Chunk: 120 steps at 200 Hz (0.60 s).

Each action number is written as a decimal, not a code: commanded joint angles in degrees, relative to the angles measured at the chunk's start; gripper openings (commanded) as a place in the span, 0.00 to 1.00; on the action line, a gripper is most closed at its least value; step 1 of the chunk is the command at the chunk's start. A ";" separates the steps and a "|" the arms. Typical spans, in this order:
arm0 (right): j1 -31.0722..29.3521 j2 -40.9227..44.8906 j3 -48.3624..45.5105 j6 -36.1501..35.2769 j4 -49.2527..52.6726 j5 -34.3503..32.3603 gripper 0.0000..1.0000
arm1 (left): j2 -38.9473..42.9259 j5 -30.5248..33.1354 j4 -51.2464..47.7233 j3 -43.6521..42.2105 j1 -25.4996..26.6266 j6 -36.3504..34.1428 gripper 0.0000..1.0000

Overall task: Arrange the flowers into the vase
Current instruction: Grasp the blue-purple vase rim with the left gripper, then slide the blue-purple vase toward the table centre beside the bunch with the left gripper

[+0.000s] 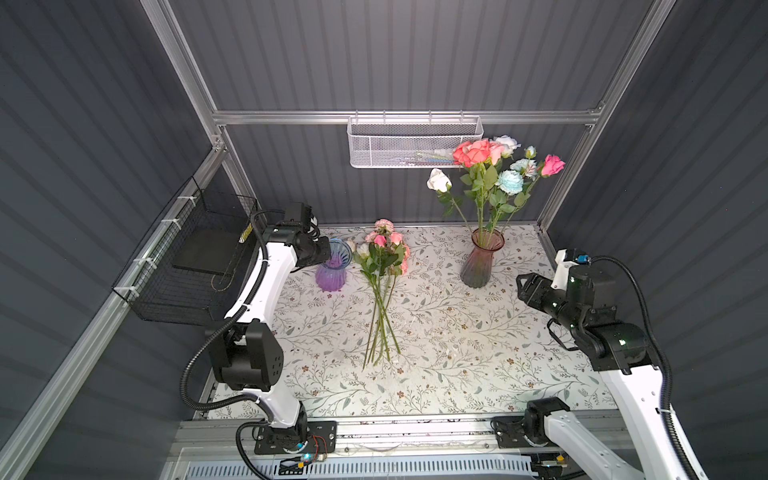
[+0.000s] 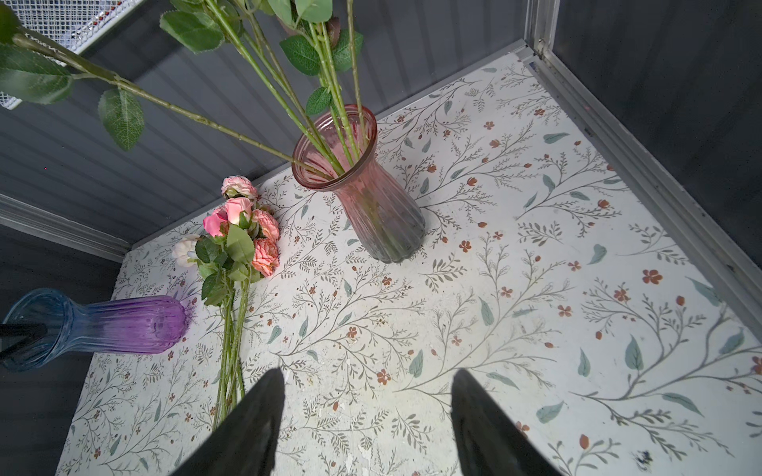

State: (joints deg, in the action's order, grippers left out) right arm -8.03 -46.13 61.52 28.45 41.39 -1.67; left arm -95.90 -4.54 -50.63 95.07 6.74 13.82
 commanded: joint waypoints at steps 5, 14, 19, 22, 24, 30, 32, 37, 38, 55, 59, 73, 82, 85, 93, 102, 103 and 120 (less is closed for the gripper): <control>-0.32 0.15 0.02 0.03 -0.46 1.03 0.66 | 5.69 -6.47 3.70 2.22 -0.24 2.94 0.00; -0.39 0.33 -0.25 0.17 -0.64 1.21 0.66 | 6.36 -7.40 3.50 2.68 -0.15 3.64 0.00; -0.39 0.42 -0.39 0.27 -0.69 1.23 0.66 | 6.71 -7.69 3.15 3.06 -0.07 3.98 0.00; -0.35 0.49 -0.43 0.29 -0.77 1.24 0.66 | 6.91 -8.01 2.96 3.39 -0.02 4.17 0.00; -0.41 0.51 -0.47 0.29 -0.82 1.24 0.66 | 7.03 -8.20 2.88 3.53 0.08 4.23 0.00; -0.40 0.51 -0.54 0.37 -0.95 1.37 0.66 | 7.48 -8.76 2.54 4.21 0.46 4.70 0.00; -0.38 0.51 -0.59 0.38 -0.96 1.40 0.66 | 7.61 -8.81 2.38 4.46 0.64 4.82 0.00; -0.42 0.47 -0.53 0.36 -1.04 1.48 0.66 | 8.01 -8.58 2.00 5.22 1.47 5.05 0.00; -0.41 0.49 -0.52 0.37 -1.04 1.49 0.66 | 8.09 -8.53 1.93 5.40 1.67 5.06 0.00; -0.42 0.22 -0.22 0.24 -0.96 1.55 0.66 | 8.19 -6.26 -0.28 9.22 7.66 5.06 0.00; -0.41 0.18 -0.17 0.22 -0.92 1.56 0.66 | 8.10 -5.82 -0.62 10.04 9.46 5.28 0.00; -0.41 0.09 -0.21 0.50 -0.82 1.54 0.66 | 7.25 -6.80 -1.03 12.52 15.10 6.51 0.00; -0.41 -0.05 -0.01 0.71 -0.41 1.36 0.66 | 6.89 -6.69 -0.74 13.19 18.50 7.70 0.00; -0.47 -0.10 0.08 0.67 -0.28 1.38 0.65 | 6.75 -6.48 -0.39 13.21 19.57 8.12 0.00; -0.49 -0.14 0.18 0.81 -0.07 1.27 0.65 | 6.17 -6.06 0.46 12.94 22.80 9.42 0.00; -0.58 -0.12 0.18 0.91 0.16 1.11 0.65 | 4.78 -6.80 1.26 12.83 26.38 10.23 0.00; -0.58 -0.11 0.14 0.91 0.18 1.08 0.65 | 4.55 -6.89 1.16 12.94 26.65 10.25 0.00; -0.76 0.05 0.02 1.06 0.36 0.98 0.65 | 0.81 -6.48 -1.51 15.88 31.68 10.64 0.00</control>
State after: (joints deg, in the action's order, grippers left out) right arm -8.32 -46.28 61.49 28.93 40.80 -0.78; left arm -92.62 -8.14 -53.98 106.15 33.21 21.54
